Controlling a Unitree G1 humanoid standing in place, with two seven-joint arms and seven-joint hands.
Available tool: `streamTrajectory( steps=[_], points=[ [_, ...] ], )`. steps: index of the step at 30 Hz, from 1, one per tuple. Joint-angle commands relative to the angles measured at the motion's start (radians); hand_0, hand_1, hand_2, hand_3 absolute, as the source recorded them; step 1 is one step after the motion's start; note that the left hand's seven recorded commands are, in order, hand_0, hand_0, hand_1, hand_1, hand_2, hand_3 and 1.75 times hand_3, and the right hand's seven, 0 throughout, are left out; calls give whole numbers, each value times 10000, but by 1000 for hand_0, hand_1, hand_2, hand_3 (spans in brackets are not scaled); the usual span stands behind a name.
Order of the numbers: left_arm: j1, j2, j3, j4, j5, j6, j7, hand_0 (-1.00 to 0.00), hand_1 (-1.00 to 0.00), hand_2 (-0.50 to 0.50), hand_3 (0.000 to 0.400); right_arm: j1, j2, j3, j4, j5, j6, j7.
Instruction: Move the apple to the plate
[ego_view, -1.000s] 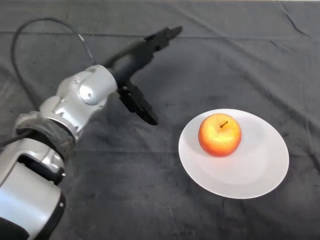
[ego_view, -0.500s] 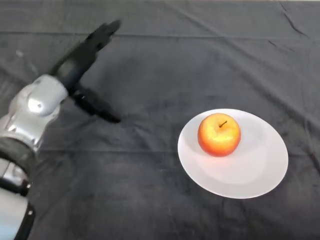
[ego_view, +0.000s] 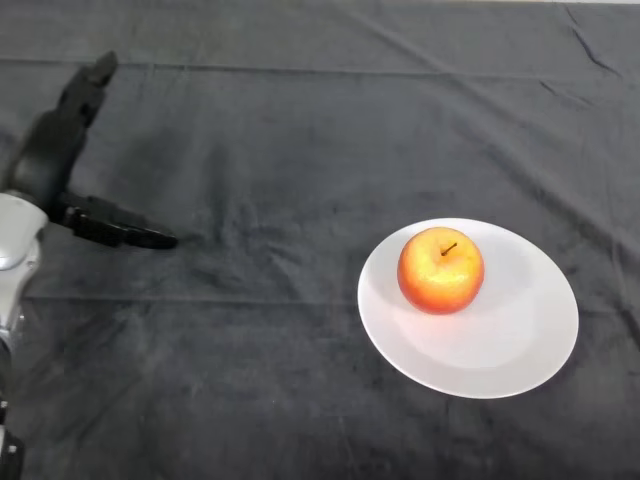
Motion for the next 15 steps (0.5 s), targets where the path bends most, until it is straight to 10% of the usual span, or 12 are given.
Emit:
streamTrajectory(
  steps=[1, 15],
  points=[
    [470, 496, 391, 203, -373, 106, 116, 0, 0, 0, 0, 821, 531, 291, 376, -218, 145, 100],
    [1282, 1150, 1851, 199, -1271, 316, -57, 0, 0, 0, 0, 835, 531, 287, 347, -213, 160, 105]
  ],
)
